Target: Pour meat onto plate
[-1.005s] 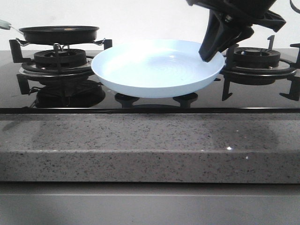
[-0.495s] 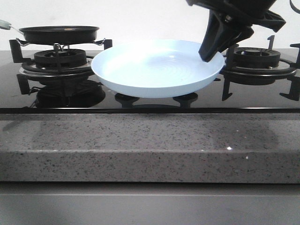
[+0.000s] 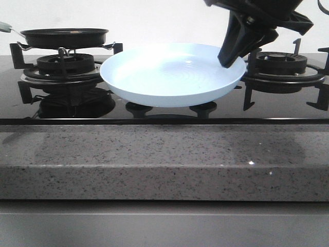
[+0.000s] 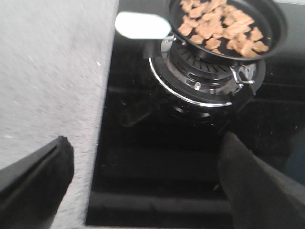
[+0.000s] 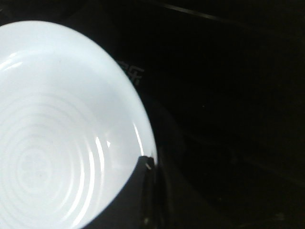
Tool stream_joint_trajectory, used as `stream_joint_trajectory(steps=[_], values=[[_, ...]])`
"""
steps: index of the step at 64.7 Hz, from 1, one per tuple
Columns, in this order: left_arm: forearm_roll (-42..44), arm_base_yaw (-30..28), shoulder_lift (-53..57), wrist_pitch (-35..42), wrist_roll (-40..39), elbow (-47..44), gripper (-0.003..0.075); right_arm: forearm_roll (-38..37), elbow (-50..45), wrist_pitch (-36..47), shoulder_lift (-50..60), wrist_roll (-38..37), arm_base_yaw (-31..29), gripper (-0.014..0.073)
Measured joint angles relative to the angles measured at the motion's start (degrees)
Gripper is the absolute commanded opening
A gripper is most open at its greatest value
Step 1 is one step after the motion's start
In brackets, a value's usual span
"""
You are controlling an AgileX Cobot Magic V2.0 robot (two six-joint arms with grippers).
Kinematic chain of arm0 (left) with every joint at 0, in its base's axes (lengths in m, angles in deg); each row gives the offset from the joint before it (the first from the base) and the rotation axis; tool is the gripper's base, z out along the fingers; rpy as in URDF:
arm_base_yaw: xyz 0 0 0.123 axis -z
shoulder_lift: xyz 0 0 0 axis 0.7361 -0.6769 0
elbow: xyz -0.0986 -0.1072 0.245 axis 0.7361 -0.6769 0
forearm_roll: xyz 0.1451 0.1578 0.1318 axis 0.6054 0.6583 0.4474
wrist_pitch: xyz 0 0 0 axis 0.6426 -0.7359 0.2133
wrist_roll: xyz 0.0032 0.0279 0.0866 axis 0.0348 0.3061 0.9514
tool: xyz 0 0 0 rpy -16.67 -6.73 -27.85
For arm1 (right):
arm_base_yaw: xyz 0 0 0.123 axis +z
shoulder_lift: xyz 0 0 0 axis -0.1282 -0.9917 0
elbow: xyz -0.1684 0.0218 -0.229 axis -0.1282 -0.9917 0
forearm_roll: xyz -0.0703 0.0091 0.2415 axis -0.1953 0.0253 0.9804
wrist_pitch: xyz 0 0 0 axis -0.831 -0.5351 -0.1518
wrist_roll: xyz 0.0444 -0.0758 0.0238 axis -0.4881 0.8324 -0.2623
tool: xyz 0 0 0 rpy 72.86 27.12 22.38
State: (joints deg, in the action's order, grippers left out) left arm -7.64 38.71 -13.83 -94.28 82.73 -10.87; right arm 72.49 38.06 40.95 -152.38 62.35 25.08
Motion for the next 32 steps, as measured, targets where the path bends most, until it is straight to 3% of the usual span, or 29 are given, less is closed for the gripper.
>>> stream_joint_trajectory(steps=[13, 32], values=[[-18.8, -6.4, -9.9, -3.7, 10.8, 5.1, 0.0606, 0.0, 0.0, 0.0, 0.0, 0.0, 0.0, -0.0111], [-33.1, -9.5, -21.7, -4.3, 14.1, 11.0, 0.0606, 0.0, 0.0, 0.0, 0.0, 0.0, 0.0, -0.0111]])
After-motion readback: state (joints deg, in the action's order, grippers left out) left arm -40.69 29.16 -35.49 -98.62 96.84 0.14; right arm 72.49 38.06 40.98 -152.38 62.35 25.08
